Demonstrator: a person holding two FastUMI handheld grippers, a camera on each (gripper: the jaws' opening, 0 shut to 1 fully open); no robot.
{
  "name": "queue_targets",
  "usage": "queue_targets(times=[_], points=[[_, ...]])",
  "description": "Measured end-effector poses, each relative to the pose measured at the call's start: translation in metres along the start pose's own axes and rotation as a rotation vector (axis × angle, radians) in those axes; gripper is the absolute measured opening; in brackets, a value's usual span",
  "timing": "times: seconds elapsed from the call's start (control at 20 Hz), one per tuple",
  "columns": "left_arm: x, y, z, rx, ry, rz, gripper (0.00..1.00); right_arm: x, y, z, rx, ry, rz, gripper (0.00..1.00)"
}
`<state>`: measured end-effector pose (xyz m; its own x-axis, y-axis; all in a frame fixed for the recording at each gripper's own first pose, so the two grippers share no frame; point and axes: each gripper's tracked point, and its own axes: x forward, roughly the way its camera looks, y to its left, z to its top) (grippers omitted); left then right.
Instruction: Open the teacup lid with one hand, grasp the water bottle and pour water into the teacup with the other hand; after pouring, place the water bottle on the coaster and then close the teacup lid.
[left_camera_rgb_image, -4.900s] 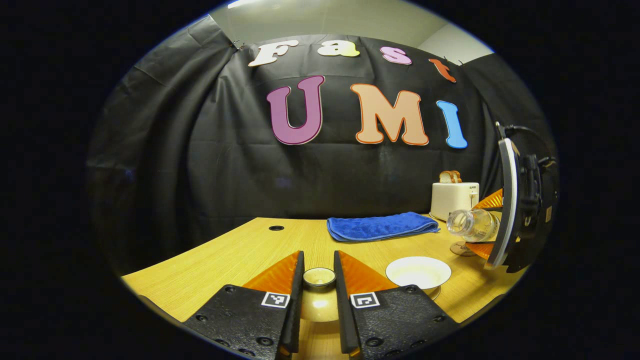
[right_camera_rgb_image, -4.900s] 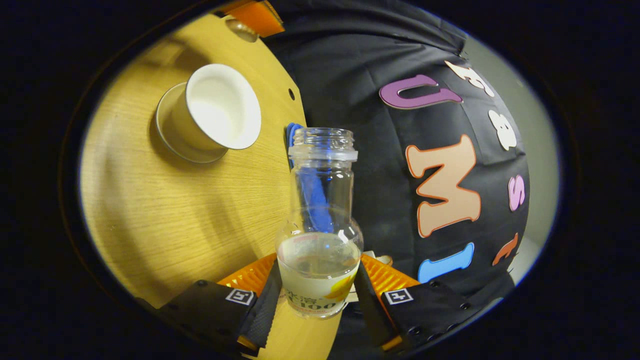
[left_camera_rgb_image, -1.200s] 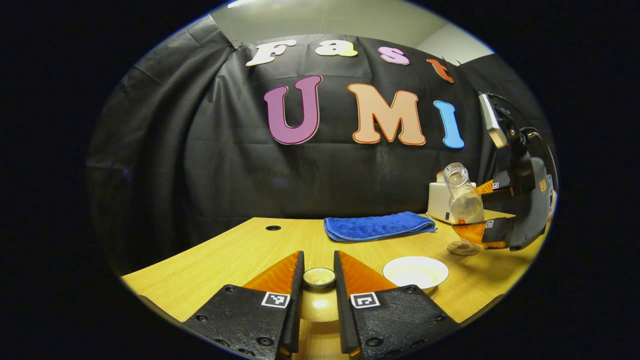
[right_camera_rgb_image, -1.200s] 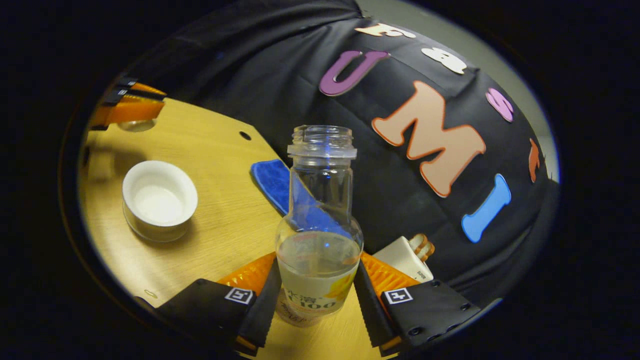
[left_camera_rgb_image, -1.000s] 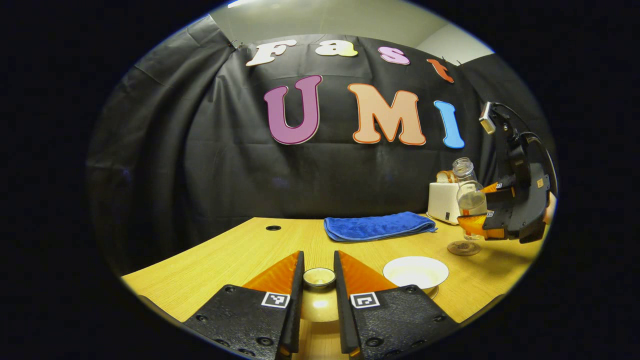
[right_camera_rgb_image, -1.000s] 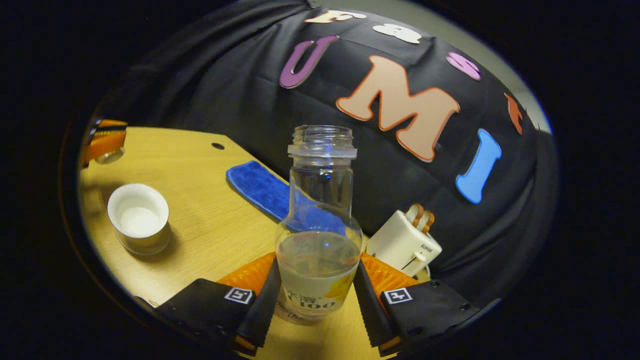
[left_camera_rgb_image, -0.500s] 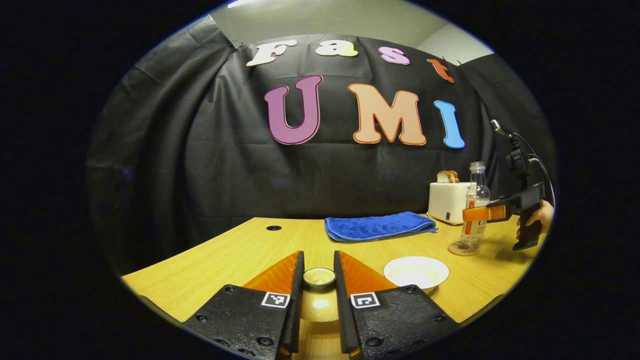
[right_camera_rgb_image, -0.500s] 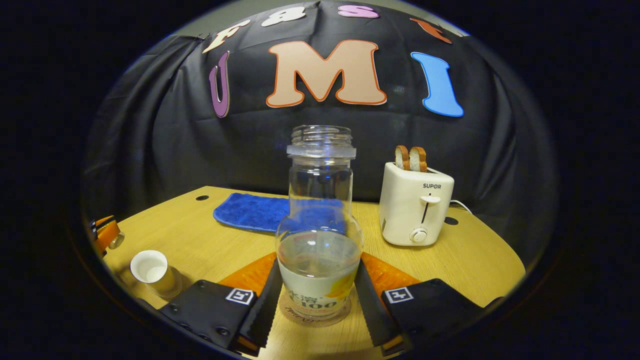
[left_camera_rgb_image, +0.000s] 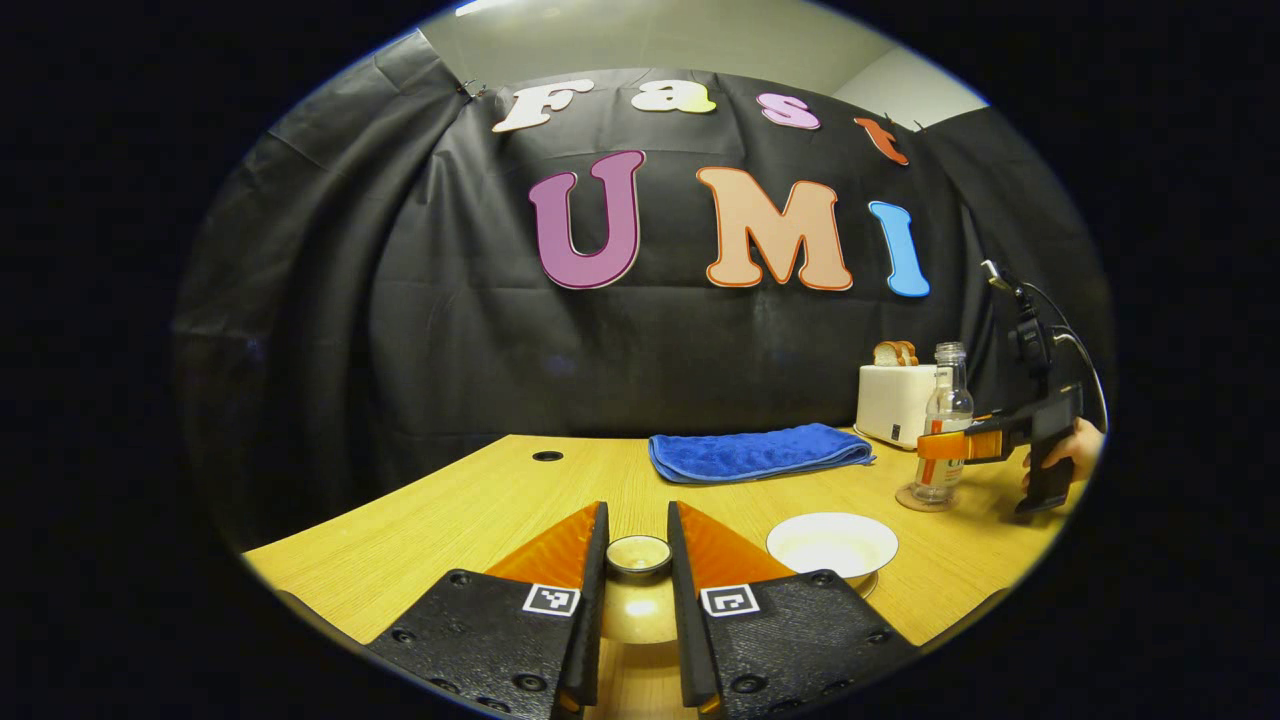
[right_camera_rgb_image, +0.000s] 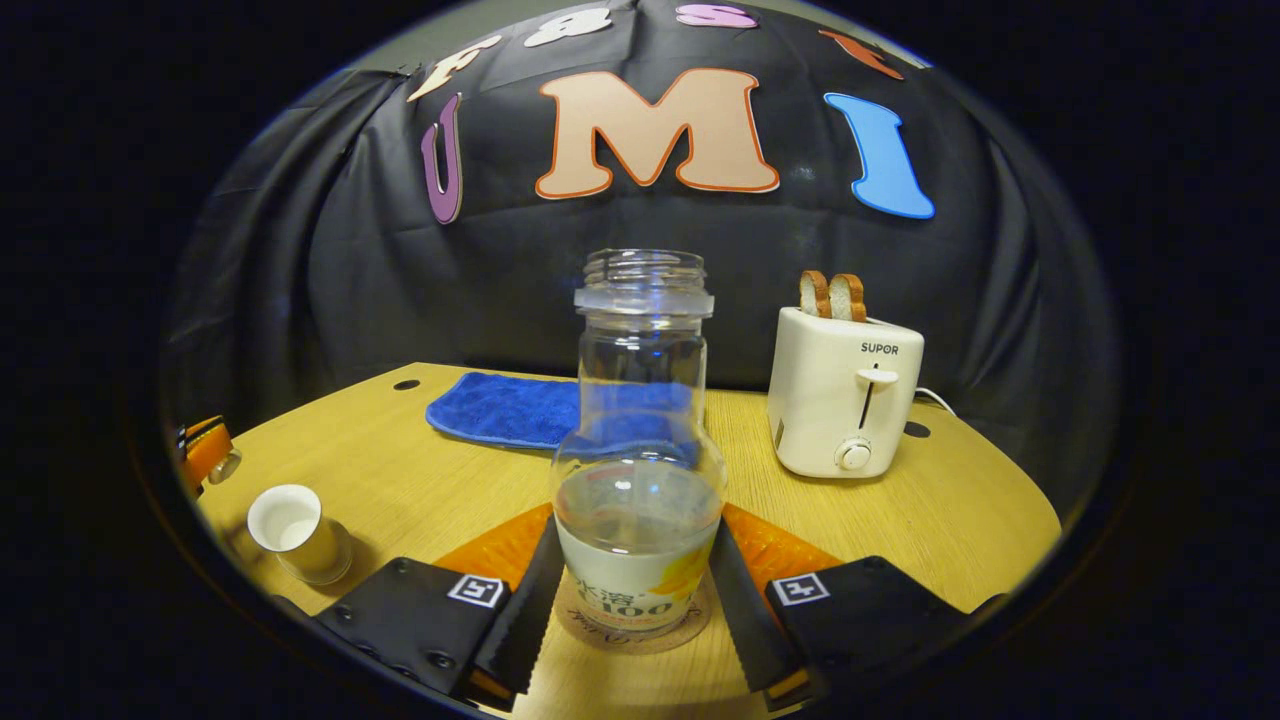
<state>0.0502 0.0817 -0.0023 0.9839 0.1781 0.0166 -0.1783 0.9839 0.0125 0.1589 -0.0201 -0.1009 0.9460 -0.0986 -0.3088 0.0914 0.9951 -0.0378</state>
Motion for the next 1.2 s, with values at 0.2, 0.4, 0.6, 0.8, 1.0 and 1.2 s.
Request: queue_targets(times=[0.2,0.4,0.6,0.8,1.0,1.2], points=[[0.0,0.0,0.001,0.0,0.0,-0.001,0.29,-0.005,0.001,0.001,-0.004,-0.009,0.003,0.83],[0.0,0.0,0.0,0.0,0.001,-0.004,0.29,-0.01,0.002,0.001,-0.015,-0.026,0.005,0.85],[0.003,-0.002,0.001,-0.001,0.001,0.0,0.29,-0.018,0.0,-0.005,0.012,-0.022,0.011,0.81],[0.012,-0.023,-0.001,-0.002,0.002,-0.072,0.29,-0.026,-0.003,-0.008,0.028,-0.038,0.013,0.81],[0.022,-0.054,0.001,-0.002,0.0,-0.195,0.29,-0.039,-0.002,-0.015,0.023,-0.051,0.009,0.85],[0.03,-0.071,0.0,-0.002,0.004,-0.259,0.29,-0.054,-0.002,-0.013,0.019,-0.084,0.009,0.81]])
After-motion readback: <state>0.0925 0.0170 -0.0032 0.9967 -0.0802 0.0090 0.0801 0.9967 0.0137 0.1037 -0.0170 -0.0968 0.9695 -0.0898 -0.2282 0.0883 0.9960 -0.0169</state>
